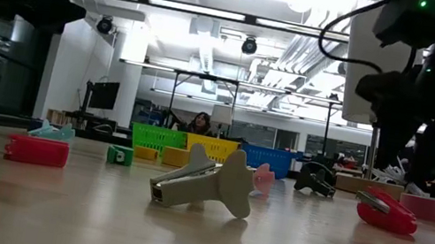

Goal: Pick and place Stapler, Stapler remover, tape
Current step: Put the pink tape into the blue bin

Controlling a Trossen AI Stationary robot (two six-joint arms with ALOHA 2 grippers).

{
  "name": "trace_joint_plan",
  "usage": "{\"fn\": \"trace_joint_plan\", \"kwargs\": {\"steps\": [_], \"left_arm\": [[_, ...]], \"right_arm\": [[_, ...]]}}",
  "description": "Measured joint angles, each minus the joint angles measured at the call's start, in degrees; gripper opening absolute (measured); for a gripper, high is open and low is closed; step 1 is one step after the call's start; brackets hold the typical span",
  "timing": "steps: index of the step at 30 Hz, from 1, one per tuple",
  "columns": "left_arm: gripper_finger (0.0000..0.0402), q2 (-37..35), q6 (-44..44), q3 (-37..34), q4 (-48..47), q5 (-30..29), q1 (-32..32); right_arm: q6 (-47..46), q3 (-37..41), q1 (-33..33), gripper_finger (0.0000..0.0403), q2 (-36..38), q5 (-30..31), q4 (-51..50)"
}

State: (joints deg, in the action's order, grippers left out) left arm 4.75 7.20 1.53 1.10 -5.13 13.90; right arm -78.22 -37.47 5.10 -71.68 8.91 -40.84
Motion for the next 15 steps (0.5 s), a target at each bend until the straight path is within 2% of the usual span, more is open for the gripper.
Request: {"fn": "trace_joint_plan", "kwargs": {"steps": [15], "left_arm": [[0.0259, 0.01, 0.0, -0.01, -0.02, 0.0, -0.01]], "right_arm": [[0.01, -1.1, 0.0, 0.0236, -1.55, -0.27, -7.23]]}}
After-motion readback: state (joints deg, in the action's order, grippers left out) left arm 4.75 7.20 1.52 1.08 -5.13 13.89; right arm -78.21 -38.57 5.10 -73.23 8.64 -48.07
